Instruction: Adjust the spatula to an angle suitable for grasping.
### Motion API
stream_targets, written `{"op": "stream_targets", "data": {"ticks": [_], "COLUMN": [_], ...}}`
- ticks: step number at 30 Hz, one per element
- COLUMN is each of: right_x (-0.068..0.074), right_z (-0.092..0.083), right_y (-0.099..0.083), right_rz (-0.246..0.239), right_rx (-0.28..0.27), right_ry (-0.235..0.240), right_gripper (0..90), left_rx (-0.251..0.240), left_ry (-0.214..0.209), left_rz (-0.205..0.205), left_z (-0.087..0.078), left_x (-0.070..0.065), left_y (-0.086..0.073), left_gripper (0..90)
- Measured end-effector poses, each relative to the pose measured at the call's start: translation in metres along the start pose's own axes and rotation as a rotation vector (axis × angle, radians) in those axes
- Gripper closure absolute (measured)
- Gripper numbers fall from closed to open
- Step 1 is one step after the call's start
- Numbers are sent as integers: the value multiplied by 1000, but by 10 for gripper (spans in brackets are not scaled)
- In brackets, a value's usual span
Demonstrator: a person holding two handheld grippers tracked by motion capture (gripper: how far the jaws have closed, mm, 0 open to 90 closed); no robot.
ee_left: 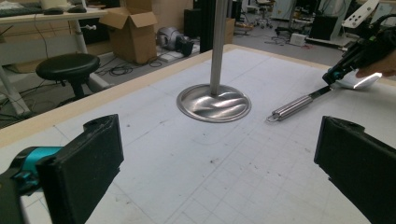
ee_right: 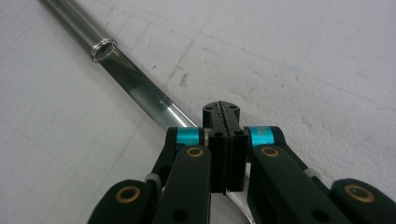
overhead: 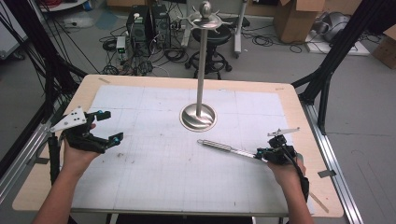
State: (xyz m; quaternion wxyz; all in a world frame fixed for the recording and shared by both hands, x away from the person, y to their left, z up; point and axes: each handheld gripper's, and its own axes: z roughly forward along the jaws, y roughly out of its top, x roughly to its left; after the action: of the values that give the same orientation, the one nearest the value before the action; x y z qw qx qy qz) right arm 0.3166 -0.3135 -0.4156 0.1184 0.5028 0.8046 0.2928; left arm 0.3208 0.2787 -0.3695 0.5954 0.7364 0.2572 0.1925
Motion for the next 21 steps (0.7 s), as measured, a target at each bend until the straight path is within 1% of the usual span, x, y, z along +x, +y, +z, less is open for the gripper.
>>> {"op": "stream_targets", "data": {"ticks": [4,7,9,10,11,13,14,17,18,19,21], "right_x": [3,4,2,2,1,-1,-1,-1,0,0,2], "right_z": [-2,-2,-2,-3,-5,-10,-13,-20,-25,-27,-33], "right_y": [-1,-1,-1,-1,-1,0,1,3,4,5,6], "right_rz": [-12,-19,-19,-16,-19,-19,-22,-44,-55,-65,-93], "right_rx": [17,18,10,-5,-21,-65,-102,-176,-224,-248,-322], "right_ry": [3,4,10,9,9,17,40,83,99,103,120], "right_gripper": [900,899,888,851,835,761,725,647,606,584,529], "left_rx": [-1,1,1,1,1,2,3,-6,-11,-15,-21], "left_ry": [0,-2,-3,-3,-4,-4,-3,-5,-7,-7,-9], "left_rz": [-1,-2,0,0,0,0,0,-1,-3,-4,-3], "left_z": [0,0,1,1,1,1,1,0,0,-1,-2], "left_x": [0,-1,-1,-1,-1,0,0,0,-1,-1,-1], "left_y": [0,0,0,0,0,0,0,0,1,1,2], "left_gripper": [18,18,18,18,18,18,18,18,18,18,18]}}
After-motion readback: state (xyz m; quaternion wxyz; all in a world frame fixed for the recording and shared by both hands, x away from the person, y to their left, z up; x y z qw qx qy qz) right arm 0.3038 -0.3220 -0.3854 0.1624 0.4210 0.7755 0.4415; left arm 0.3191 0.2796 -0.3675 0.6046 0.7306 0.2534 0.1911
